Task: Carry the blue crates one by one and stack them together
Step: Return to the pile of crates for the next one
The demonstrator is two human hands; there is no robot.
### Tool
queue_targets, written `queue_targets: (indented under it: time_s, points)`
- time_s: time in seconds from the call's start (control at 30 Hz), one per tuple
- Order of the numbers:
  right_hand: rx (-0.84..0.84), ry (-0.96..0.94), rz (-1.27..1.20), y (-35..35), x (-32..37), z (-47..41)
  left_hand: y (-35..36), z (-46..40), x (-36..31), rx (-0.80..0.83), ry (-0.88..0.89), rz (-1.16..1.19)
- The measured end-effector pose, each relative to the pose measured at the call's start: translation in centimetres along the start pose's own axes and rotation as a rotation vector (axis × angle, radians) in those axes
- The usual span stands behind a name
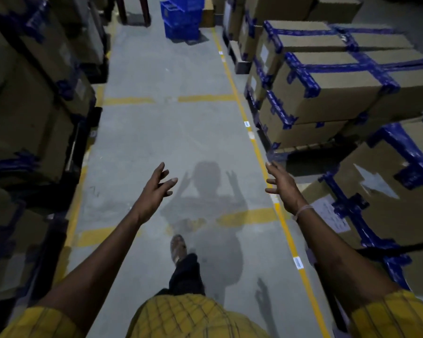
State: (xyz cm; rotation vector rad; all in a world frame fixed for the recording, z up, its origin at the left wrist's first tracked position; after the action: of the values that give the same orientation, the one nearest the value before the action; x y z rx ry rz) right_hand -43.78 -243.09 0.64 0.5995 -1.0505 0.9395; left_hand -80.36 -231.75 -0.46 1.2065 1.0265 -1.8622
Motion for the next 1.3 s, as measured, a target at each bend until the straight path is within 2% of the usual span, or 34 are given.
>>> queue_targets:
  time_s: [0.13, 0.3, 0.6, 0.83, 0.97, 1.1, 1.3]
  points:
    - [0.037, 0.034, -0.012, 4.9, 2.2, -9.0, -3.6, -9.2, 0.3, -0.038, -0.034, 0.022]
    - [0.035, 0.034, -0.047, 10.6, 7.3, -19.1, -7.7, -21.1, -2.8, 0.021, -0.02, -0.035]
    - [0.003, 0.038, -0.07, 15.1, 14.7, -37.4, -12.5, -41.6, -8.1, 0.065, -0.024, -0.09]
    - [0.025, 0.019, -0.041, 17.0, 21.7, -57.1, -13.5, -59.4, -10.4, -0.031, -0.064, -0.027]
    - [0.099, 0.033, -0.041, 19.8, 28.1, -66.6, -14.4, -68.4, -15.3, -0.077, -0.042, -0.009]
    - [0.155, 0.033, 0.008, 23.1, 34.1, -75.2, -17.2, -76.4, -18.2, -0.128, -0.05, 0.029]
    - [0.184, 0.032, 0.041, 29.1, 39.8, -88.2, -22.3, -89.3, -19.0, -0.149, -0.07, 0.031]
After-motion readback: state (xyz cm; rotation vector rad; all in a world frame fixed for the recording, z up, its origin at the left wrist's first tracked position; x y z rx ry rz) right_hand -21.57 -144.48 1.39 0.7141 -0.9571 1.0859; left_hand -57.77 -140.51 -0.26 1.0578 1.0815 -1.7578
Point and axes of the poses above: each hand's wrist, its own z-axis away from the middle knuckle, its own y-axis out of the palm, x = y × z, the point moved 9 cm from there along -z, towards the middle knuckle, and after that the axes turned 10 degrees about -z, right-handed, at the moved point
